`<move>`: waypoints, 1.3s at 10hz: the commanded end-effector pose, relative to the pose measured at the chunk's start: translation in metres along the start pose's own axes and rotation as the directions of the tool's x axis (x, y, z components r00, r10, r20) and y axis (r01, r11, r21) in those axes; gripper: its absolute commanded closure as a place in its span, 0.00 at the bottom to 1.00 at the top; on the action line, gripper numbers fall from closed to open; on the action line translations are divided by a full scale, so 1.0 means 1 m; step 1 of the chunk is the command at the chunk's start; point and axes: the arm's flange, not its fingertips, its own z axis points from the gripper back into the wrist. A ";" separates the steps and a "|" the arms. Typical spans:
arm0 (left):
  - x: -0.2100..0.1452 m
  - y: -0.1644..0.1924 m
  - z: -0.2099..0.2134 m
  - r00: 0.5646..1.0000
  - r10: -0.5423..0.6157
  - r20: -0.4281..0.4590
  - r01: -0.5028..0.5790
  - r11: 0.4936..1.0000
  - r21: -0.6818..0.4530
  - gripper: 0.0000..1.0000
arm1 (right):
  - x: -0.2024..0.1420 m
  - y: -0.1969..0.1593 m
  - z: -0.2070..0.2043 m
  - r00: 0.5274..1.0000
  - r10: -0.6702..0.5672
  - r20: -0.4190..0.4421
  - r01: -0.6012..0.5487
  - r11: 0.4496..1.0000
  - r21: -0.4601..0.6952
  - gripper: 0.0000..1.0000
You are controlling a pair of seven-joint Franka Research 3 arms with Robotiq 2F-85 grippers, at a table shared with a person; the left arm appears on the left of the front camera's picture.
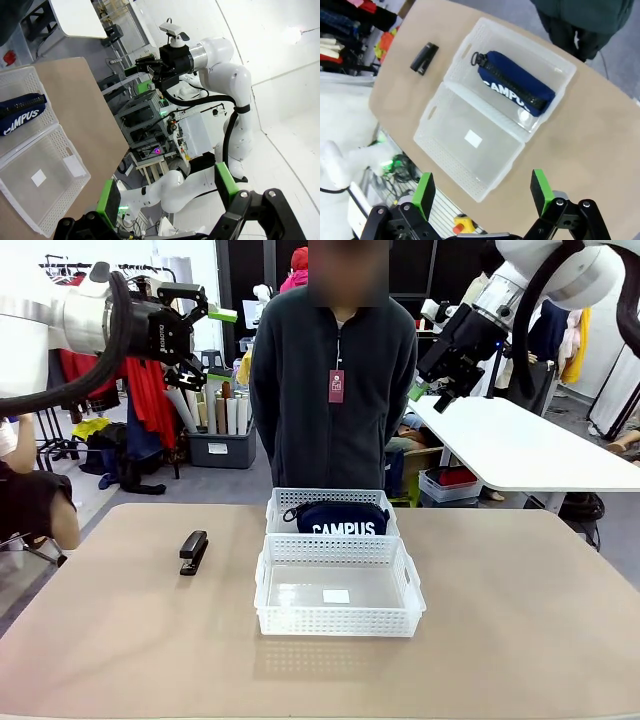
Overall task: Distribute items into two baskets.
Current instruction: Pick up the Stapler that the person points to.
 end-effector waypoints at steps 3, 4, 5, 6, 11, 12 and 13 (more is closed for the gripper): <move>0.000 -0.003 0.000 1.000 0.006 -0.001 -0.006 1.000 -0.005 0.00 | 0.001 -0.020 0.036 0.892 -0.443 0.092 0.406 0.872 0.273 0.00; 0.000 -0.003 0.000 1.000 0.006 -0.001 -0.006 1.000 -0.005 0.00 | -0.002 -0.024 0.044 0.850 -0.511 0.127 0.451 0.831 0.326 0.00; 0.000 -0.003 0.000 1.000 0.006 -0.001 -0.006 1.000 -0.005 0.00 | -0.004 -0.027 0.051 0.828 -0.550 0.107 0.474 0.789 0.391 0.00; 0.000 -0.003 0.000 1.000 0.006 -0.001 -0.006 1.000 -0.005 0.00 | -0.008 -0.033 0.058 0.781 -0.620 0.070 0.524 0.712 0.467 0.00; 0.000 -0.003 0.000 1.000 0.006 -0.001 -0.006 1.000 -0.005 0.00 | -0.042 -0.075 0.068 0.787 -0.617 0.000 0.459 0.585 0.668 0.00; 0.000 -0.003 0.000 1.000 0.006 -0.001 -0.006 1.000 -0.005 0.00 | -0.050 -0.079 0.069 0.802 -0.598 -0.006 0.442 0.587 0.678 0.00; 0.000 -0.003 0.000 1.000 0.006 -0.001 -0.006 1.000 -0.005 0.00 | -0.060 -0.082 0.066 0.818 -0.574 0.029 0.413 0.621 0.666 0.00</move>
